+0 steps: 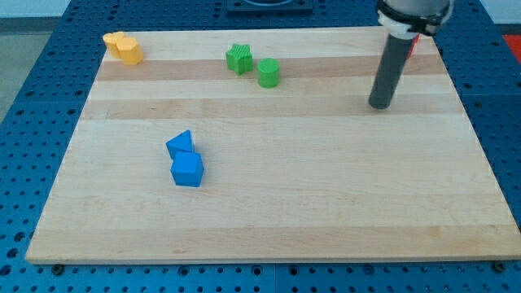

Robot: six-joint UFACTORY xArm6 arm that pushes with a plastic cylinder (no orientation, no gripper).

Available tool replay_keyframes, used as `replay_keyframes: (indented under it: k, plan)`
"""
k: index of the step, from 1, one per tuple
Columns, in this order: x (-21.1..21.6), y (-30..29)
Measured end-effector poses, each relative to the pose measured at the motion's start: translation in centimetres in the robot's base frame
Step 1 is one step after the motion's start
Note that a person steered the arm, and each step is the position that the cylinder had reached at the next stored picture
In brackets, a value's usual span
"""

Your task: Separate the blue blocks

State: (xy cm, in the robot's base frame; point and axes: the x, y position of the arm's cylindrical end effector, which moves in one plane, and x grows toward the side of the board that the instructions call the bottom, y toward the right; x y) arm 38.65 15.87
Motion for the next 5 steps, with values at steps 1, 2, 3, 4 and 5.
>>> replay_keyframes:
  k: [1,2,3,4,5]
  plan:
    - [0.8,-2.5]
    - [1.6,-4.9]
    - [2.7,-7.1]
    - [4.1,-9.0]
    - [5.5,-10.6]
